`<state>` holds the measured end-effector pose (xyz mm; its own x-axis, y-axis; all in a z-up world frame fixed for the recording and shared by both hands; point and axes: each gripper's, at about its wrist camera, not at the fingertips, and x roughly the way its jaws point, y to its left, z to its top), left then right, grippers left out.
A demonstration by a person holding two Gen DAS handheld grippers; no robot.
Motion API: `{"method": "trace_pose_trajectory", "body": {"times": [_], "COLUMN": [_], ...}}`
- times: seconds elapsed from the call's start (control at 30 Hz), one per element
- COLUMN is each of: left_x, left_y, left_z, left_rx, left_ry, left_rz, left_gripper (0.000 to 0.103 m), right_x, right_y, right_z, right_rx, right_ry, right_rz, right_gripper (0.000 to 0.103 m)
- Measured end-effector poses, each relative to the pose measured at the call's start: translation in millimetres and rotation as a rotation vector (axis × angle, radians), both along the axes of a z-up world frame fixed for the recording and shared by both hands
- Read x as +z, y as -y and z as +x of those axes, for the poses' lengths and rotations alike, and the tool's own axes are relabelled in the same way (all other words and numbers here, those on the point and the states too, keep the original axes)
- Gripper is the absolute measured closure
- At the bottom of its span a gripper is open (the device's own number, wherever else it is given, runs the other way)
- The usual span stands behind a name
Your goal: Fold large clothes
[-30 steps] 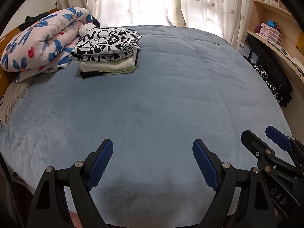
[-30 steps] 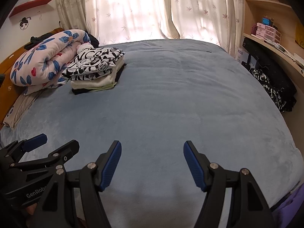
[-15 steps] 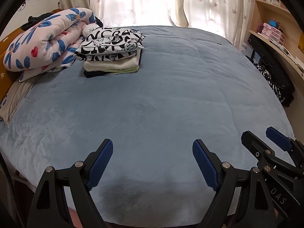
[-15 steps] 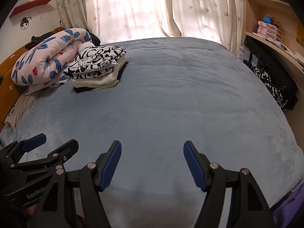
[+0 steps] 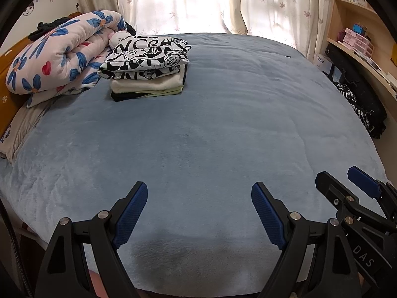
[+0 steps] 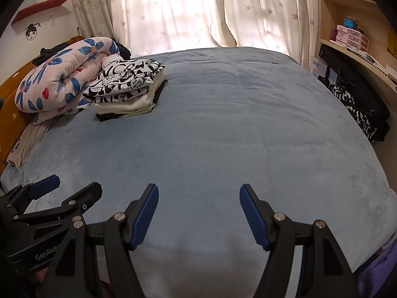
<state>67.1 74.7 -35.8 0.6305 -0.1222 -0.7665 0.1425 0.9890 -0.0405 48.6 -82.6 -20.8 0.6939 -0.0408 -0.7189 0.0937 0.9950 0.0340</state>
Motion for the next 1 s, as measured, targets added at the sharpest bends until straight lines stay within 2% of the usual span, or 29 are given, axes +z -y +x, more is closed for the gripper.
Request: {"method": "trace_pose_trajectory", "body": {"times": [1.0], "left_x": [-2.5], "left_y": [1.3], "left_z": [0.6], "left_rx": [0.000], "left_ry": [-0.004], "left_rz": [0.015], "left_gripper": [0.018], "right_x": [-4.8], "right_y": [-3.0], "right_z": [-3.9], "right_rx": [0.000], "right_ry": [-0.009], "right_rz": [0.006], "right_gripper": [0.035]}}
